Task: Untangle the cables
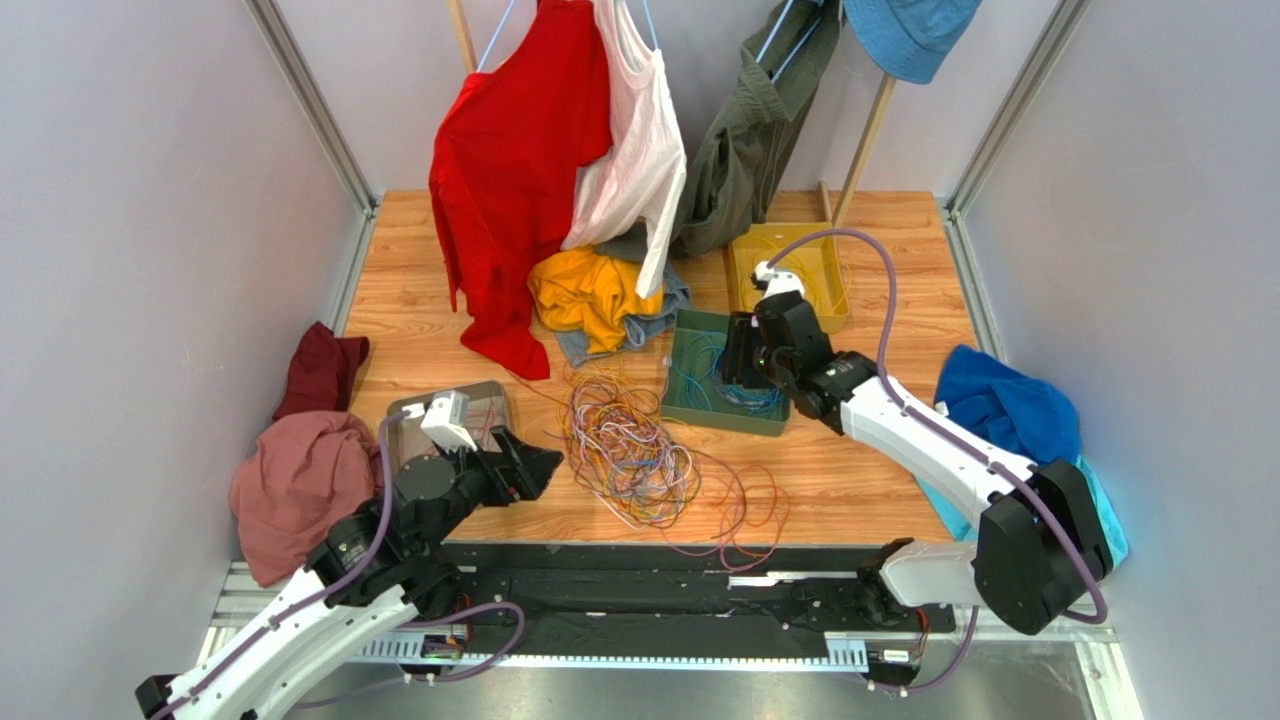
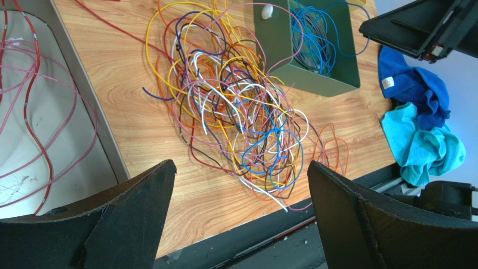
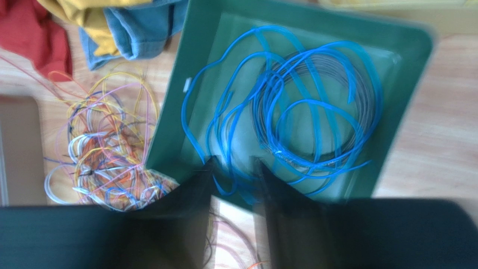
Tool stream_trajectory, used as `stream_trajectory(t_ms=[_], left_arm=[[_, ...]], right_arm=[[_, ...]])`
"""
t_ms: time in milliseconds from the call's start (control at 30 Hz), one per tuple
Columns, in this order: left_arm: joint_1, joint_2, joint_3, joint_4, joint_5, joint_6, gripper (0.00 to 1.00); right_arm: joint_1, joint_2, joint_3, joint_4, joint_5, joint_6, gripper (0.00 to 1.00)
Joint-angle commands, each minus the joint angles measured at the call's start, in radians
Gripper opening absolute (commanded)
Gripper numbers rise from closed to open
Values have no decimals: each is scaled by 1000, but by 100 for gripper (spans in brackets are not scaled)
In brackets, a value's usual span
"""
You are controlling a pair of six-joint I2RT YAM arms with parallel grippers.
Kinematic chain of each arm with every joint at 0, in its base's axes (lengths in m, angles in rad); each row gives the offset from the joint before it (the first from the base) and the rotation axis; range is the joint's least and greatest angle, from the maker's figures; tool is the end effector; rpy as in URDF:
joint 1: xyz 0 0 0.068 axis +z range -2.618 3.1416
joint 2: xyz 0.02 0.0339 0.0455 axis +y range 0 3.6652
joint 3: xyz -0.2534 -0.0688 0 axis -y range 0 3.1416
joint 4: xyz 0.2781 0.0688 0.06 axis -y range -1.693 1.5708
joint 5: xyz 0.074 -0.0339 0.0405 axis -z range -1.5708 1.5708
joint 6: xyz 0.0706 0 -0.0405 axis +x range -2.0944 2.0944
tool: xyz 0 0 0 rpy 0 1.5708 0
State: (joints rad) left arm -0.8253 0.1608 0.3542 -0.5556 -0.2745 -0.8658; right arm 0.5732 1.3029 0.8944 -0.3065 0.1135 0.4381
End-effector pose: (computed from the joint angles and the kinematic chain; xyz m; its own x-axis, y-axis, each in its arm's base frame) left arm 0.1253 -0.1075 0.2161 -0.5635 -0.4704 -0.6791 0.1638 0.7421 -0.6500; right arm 0.2907 0.1781 0.2079 -0.6969 0.0518 -0.7153 -0.1892 0.9488 0.2531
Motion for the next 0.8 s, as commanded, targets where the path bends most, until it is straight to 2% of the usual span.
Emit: stream_trajectory(t_ms=[0, 33, 100, 167, 367, 767], left_arm=[[-3, 29, 18, 39, 9, 17, 97], [-3, 34, 25, 36, 6, 21, 97], [-3, 39, 37, 17, -8, 24, 97], [-3, 42, 37, 14, -8, 22, 97], [-3, 49, 8, 37, 11, -12, 97], [-3, 74, -7, 49, 26, -25, 96]], right_arm=[[155, -108, 44, 11, 47, -12, 57], [193, -123, 52, -14, 72, -22, 61], [304, -154, 66, -43, 124, -44, 62], [385, -166, 48, -56, 126, -39, 61], [539, -177, -109, 46, 120, 19, 57], [577, -156, -293, 92, 252, 145, 57]])
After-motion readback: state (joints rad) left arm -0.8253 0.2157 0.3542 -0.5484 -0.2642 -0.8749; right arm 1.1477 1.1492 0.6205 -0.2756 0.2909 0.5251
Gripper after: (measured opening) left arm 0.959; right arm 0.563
